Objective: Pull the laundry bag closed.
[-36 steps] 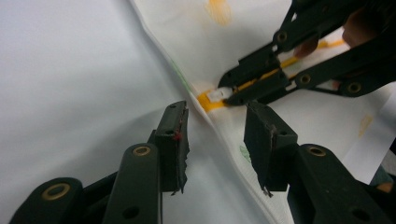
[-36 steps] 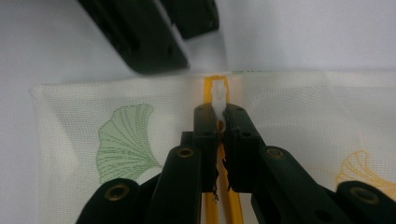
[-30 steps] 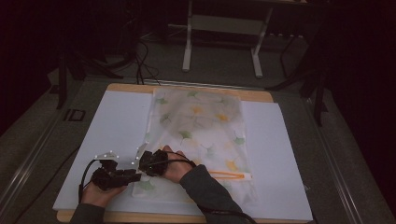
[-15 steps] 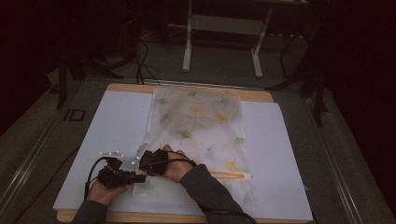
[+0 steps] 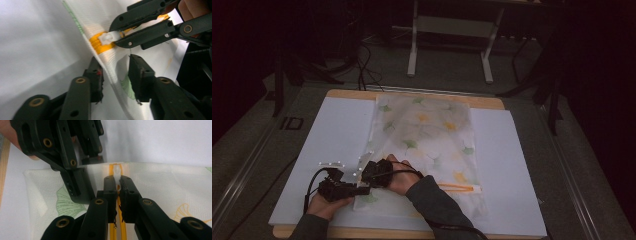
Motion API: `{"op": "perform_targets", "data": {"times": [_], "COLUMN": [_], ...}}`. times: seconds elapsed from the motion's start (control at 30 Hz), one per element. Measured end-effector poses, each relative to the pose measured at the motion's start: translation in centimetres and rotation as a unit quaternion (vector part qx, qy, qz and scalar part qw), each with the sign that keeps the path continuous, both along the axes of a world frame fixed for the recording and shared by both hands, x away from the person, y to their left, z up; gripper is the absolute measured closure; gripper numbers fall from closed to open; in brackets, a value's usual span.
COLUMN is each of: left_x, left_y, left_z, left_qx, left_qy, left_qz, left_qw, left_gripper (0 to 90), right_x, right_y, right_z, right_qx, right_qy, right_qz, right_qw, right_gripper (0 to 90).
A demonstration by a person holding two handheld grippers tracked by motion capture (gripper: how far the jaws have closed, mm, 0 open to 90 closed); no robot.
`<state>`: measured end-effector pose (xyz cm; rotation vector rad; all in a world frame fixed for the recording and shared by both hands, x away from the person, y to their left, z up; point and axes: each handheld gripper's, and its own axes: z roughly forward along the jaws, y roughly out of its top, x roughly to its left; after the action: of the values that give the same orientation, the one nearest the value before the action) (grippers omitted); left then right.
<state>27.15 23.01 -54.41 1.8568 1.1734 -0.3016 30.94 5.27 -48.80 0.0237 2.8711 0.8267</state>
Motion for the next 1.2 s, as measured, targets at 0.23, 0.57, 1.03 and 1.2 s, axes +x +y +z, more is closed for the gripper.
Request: {"op": "perform_targets", "data": {"times": [0.23,0.57,1.03,1.2], "left_x": [-0.09,-0.21,-0.34,-0.36], "left_y": [-0.02,0.17,0.21,0.31], "left_z": [0.11,0.29,0.65,0.69], "left_qx": [0.009,0.009,0.004,-0.002], "left_qy": [-0.007,-0.010,-0.019,-0.018], "left_qz": [-0.012,-0.009,-0.009,-0.009], "left_qw": [0.9999,0.9999,0.9998,0.9998], "left_gripper": [82.3,88.9,89.1,89.1], "right_x": [0.07,0.03,0.09,0.03], "right_y": [-0.12,-0.32,-0.77,-0.72], "right_z": [-0.02,-0.14,-0.44,-0.75], "right_qx": [-0.002,-0.006,-0.016,-0.021], "right_qy": [0.002,0.004,0.006,0.005], "right_qz": [0.004,0.006,0.004,0.002], "right_qw": [1.0000,1.0000,0.9998,0.9998], "right_gripper": [84.3,84.4,84.6,84.7]}}
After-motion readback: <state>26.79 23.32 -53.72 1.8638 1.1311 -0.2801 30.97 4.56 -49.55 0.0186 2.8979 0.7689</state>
